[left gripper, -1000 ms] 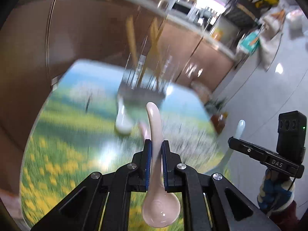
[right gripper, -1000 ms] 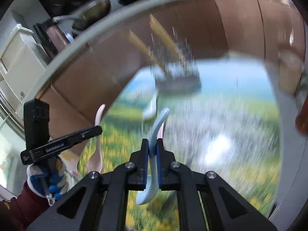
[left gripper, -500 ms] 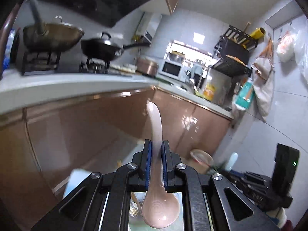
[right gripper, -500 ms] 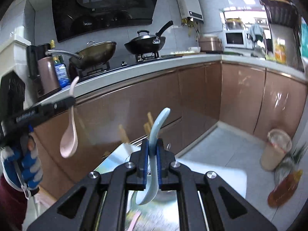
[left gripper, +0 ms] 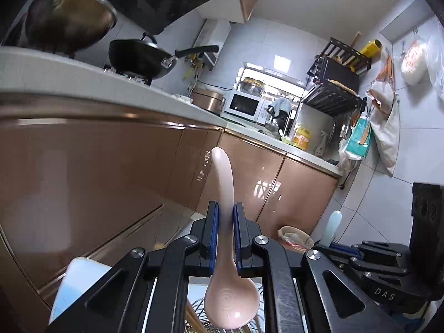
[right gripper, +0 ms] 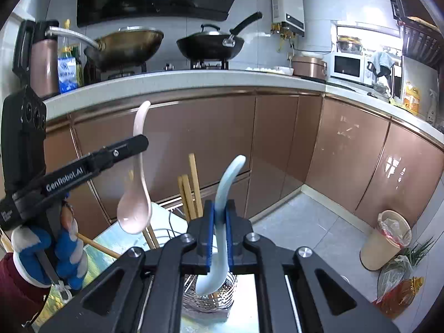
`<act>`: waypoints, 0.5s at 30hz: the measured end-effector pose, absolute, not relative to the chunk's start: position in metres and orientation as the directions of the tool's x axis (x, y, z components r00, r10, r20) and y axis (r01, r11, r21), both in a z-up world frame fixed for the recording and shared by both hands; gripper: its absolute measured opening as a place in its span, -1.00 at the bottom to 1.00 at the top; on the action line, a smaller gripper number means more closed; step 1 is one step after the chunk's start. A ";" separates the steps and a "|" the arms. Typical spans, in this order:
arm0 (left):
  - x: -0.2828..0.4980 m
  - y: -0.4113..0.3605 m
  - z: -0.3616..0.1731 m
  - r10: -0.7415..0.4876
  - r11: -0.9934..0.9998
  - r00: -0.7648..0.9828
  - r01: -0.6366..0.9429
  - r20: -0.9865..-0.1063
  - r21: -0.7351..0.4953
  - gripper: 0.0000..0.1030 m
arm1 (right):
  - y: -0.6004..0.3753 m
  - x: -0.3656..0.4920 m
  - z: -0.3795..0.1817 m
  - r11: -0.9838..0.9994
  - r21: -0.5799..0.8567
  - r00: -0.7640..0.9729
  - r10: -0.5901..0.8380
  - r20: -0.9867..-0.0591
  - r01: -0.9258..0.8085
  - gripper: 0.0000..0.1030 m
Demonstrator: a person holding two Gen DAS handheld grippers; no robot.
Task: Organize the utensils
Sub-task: 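Lift both spoons and carry them over the wire holder, then open both tools to drop the spoons into the wire holder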
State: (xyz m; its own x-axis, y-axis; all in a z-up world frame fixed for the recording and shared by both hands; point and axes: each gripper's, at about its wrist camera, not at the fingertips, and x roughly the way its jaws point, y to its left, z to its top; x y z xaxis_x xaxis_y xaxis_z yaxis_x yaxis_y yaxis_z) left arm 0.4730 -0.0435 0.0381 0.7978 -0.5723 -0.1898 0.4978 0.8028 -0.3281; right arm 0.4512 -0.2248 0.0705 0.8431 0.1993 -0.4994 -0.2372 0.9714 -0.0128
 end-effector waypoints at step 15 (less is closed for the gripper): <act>0.442 -0.061 0.002 -0.502 0.844 0.863 0.473 -0.062 -0.253 -0.80 | -0.229 0.456 0.040 0.973 -0.026 0.828 0.183 -0.530 -0.231 -0.86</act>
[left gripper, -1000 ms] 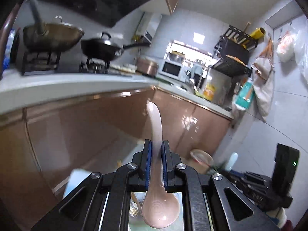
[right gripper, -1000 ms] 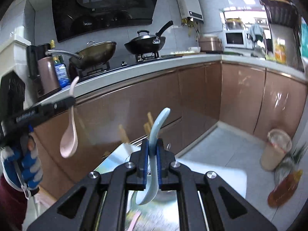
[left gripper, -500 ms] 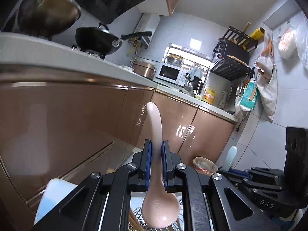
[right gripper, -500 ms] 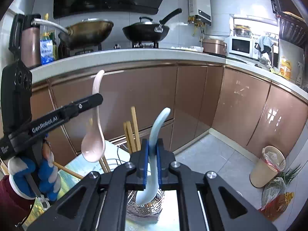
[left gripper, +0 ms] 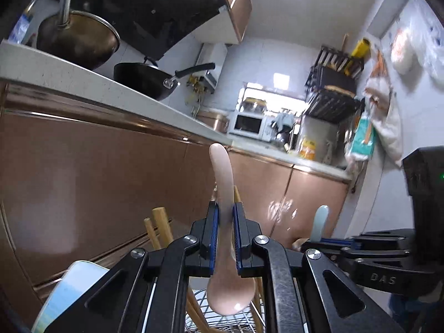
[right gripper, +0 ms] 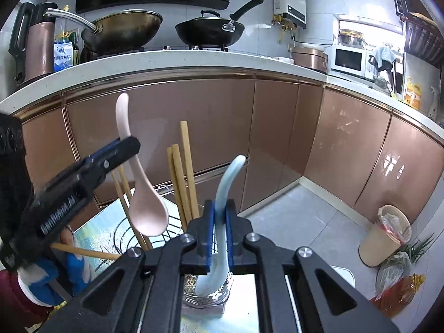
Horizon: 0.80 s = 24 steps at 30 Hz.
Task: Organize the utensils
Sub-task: 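Open both tools to drop the spoons into the wire holder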
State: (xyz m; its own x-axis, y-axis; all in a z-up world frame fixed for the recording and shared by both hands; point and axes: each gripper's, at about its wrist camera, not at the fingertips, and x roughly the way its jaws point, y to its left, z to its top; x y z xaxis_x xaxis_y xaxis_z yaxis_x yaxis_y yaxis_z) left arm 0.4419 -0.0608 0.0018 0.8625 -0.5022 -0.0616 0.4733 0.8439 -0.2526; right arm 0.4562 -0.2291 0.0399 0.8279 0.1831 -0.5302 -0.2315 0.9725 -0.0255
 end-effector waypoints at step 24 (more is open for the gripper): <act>0.408 -0.028 0.026 -0.544 0.833 0.827 0.511 -0.143 -0.213 -0.26 | -0.222 0.439 0.052 0.968 -0.022 0.803 0.194 -0.564 -0.250 -0.72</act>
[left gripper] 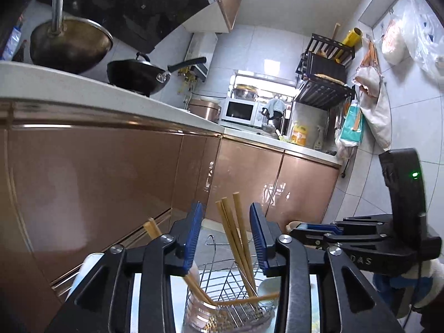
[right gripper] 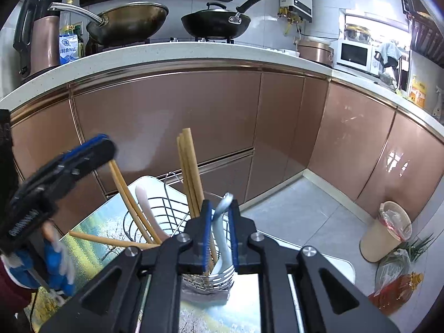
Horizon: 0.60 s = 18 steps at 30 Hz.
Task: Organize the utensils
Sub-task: 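Open both tools to drop the spoons into the wire holder, then close the left tool on the white spoon while the right tool grasps the pink spoon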
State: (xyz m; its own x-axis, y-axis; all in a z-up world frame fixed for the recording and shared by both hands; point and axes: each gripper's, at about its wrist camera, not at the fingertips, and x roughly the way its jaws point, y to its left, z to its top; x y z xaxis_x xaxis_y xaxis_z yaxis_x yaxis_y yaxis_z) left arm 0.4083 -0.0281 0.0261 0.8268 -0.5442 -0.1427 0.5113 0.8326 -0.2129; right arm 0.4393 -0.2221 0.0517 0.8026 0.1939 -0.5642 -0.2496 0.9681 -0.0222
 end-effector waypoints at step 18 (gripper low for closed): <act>0.391 0.023 -0.030 -0.532 0.847 0.582 0.361 -0.615 -0.391 -0.10 | -0.197 0.364 -0.004 0.926 0.188 0.497 0.338 -0.799 -0.327 -0.65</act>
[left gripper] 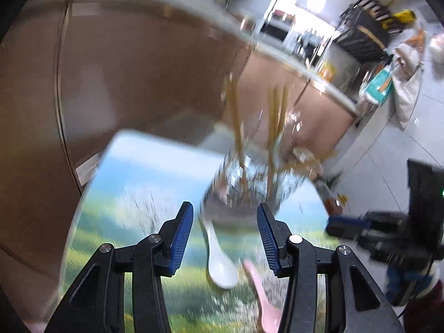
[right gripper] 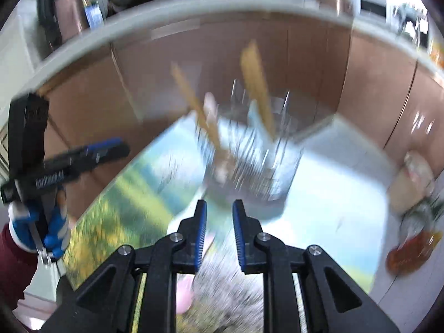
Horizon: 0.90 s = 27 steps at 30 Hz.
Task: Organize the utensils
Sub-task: 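Close the left tool on the white spoon while the right tool grasps the pink spoon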
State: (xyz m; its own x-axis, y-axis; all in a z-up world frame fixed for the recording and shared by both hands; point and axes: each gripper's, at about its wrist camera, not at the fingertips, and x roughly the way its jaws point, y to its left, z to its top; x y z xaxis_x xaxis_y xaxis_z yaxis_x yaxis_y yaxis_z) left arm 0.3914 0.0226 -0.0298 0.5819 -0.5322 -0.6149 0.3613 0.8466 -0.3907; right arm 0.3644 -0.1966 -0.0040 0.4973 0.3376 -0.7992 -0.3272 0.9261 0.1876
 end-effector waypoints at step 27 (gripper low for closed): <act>0.451 -0.061 -0.140 -0.359 0.920 0.423 0.311 -0.832 -0.239 -0.10 | -0.140 0.377 -0.125 0.914 0.229 0.271 0.327 -0.905 -0.335 -0.45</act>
